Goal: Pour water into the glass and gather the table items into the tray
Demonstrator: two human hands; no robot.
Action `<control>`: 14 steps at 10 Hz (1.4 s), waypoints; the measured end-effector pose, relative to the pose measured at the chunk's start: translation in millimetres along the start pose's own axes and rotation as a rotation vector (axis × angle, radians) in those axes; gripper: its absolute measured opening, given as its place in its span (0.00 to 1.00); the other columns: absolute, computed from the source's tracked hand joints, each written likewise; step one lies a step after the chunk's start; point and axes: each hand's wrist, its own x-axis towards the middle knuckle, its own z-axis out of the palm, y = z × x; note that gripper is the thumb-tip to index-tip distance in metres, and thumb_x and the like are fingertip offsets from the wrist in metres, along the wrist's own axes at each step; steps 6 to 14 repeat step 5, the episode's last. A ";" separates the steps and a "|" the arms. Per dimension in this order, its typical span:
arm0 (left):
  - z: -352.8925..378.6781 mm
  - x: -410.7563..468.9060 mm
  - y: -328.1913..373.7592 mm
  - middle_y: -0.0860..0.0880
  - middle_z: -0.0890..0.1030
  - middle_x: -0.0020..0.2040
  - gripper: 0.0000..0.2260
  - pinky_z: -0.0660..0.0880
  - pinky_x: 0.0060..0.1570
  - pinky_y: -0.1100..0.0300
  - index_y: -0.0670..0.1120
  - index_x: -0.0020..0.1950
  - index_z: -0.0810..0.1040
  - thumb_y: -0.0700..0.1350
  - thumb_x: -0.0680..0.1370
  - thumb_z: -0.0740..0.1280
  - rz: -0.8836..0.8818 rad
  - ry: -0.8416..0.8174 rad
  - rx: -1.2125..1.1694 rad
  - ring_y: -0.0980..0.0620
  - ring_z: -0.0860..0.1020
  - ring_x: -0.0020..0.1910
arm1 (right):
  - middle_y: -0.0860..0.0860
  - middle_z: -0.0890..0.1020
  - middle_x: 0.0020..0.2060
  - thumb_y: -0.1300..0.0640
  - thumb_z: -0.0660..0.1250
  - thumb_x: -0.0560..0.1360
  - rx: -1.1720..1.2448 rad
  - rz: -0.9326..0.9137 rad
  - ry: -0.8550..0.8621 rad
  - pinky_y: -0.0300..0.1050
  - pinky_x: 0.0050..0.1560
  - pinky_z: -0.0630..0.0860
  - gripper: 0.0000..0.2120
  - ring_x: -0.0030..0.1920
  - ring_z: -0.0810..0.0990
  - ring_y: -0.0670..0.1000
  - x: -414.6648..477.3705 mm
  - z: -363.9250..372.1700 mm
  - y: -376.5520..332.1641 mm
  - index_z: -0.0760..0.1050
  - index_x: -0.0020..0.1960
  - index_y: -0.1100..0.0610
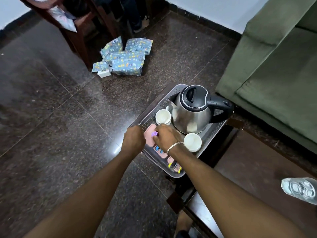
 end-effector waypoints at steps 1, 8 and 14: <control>1.0 0.6 -5.5 0.37 0.84 0.43 0.06 0.75 0.40 0.50 0.42 0.38 0.79 0.35 0.71 0.63 0.031 0.015 -0.026 0.35 0.82 0.43 | 0.56 0.80 0.53 0.51 0.65 0.75 -0.030 -0.022 -0.002 0.49 0.46 0.74 0.10 0.54 0.80 0.60 1.1 3.2 -5.2 0.78 0.52 0.55; -1.1 -30.6 23.6 0.41 0.82 0.52 0.06 0.78 0.44 0.46 0.44 0.54 0.78 0.45 0.79 0.68 0.236 0.226 -0.066 0.36 0.80 0.48 | 0.51 0.78 0.52 0.52 0.69 0.73 0.197 -0.077 0.203 0.50 0.50 0.78 0.19 0.54 0.79 0.55 -38.3 -25.2 31.6 0.75 0.64 0.52; -1.1 -30.6 23.6 0.41 0.82 0.52 0.06 0.78 0.44 0.46 0.44 0.54 0.78 0.45 0.79 0.68 0.236 0.226 -0.066 0.36 0.80 0.48 | 0.51 0.78 0.52 0.52 0.69 0.73 0.197 -0.077 0.203 0.50 0.50 0.78 0.19 0.54 0.79 0.55 -38.3 -25.2 31.6 0.75 0.64 0.52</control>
